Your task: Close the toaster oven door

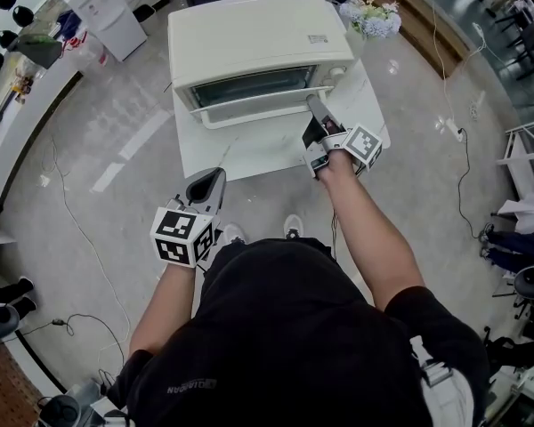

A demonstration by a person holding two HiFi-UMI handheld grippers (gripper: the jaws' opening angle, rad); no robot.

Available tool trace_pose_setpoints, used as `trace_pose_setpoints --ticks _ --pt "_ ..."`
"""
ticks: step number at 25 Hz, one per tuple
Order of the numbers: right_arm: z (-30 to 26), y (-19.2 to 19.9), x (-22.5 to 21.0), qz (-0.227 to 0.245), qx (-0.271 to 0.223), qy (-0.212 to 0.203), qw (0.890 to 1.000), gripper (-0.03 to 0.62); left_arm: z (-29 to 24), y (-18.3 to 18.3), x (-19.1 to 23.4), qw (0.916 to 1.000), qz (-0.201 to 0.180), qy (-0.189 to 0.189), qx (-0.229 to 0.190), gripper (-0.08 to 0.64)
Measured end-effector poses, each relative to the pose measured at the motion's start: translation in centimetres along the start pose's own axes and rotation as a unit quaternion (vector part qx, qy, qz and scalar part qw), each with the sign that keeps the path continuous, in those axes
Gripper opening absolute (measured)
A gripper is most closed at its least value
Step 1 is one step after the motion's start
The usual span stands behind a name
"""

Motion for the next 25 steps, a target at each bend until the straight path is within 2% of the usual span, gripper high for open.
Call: trace_pose_setpoints --ticks 11,18,25 --pt "-1.4 -0.7 0.7 -0.007 -0.001 -0.012 1.0 0.143 0.0 -0.1 0.2 1.0 0.0 -0.003 0.001 0.003" --pt "-2.4 -1.5 0.7 0.002 -0.004 -0.003 1.0 0.143 0.0 -0.3 0.6 1.0 0.002 -0.007 0.001 0.003" --pt "-3.4 -1.8 1.3 -0.012 -0.004 -0.018 1.0 0.143 -0.1 -0.4 1.0 1.0 0.002 -0.009 0.002 0.003"
Point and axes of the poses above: the fingertips, and each gripper's own axes: z backward along the fingers, x to its left, y out of its underside, the point moved 5 cm from there along z, backward along the fingers, and after that the axes turned 6 degrees about y, right-handed, at the moved point
